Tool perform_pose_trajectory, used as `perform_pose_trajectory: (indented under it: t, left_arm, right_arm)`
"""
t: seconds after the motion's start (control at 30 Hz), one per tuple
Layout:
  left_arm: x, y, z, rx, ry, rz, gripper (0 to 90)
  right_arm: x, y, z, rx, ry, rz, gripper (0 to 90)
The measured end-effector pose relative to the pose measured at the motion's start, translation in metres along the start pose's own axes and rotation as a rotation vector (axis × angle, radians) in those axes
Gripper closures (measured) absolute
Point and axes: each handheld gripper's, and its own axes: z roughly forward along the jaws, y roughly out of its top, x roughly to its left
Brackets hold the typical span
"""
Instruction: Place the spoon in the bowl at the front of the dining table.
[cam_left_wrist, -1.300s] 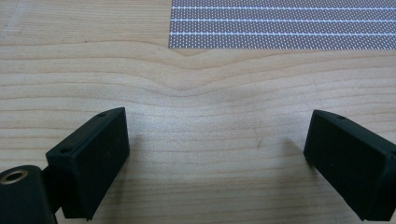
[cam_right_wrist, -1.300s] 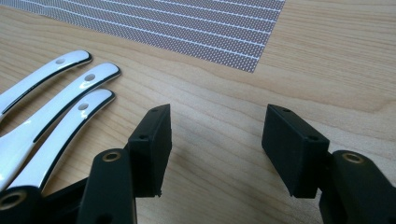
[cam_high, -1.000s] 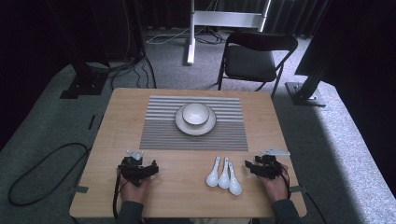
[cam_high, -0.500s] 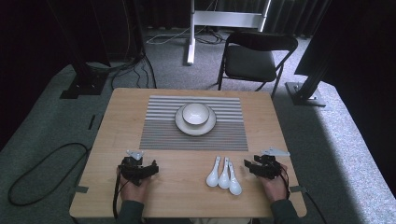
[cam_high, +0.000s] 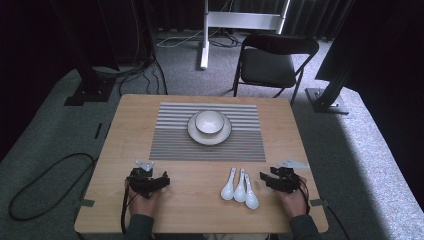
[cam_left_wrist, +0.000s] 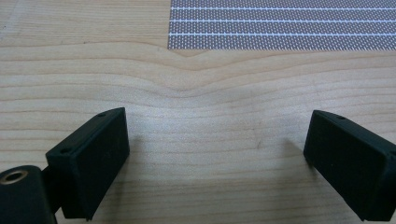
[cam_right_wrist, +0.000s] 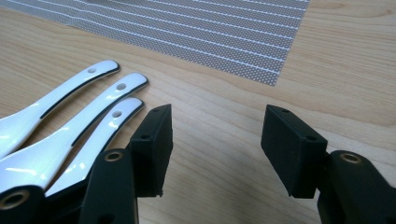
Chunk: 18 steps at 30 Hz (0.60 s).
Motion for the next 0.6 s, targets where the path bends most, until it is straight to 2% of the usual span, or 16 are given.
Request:
perform_pose_trajectory:
  t: [0.6]
  left_arm:
    - [0.000,0.000,0.000,0.000,0.000,0.000,7.2]
  right_arm:
    - [0.016,0.003,-0.002,0.014,0.029,-0.036,42.9]
